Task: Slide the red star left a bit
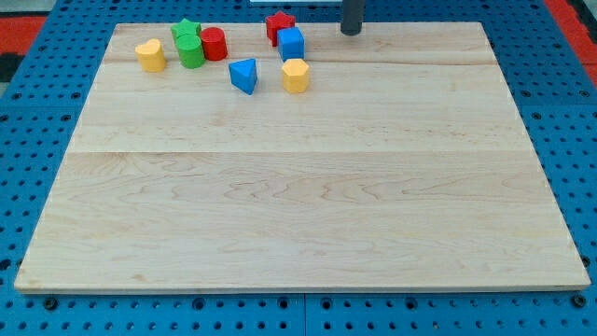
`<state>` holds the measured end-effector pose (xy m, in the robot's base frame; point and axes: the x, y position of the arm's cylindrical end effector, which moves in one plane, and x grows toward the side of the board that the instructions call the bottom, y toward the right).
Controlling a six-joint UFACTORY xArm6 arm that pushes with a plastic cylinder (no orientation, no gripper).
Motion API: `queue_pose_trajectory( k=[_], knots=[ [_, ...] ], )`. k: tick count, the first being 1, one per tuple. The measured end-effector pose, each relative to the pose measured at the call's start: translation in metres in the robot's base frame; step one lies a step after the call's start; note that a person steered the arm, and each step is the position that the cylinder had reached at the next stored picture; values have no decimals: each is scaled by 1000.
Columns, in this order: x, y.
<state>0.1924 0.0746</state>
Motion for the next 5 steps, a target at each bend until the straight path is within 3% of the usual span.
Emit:
queue_pose_trajectory(
  k=[2, 5],
  knots=[
    [0, -23],
    [0, -150]
  ],
)
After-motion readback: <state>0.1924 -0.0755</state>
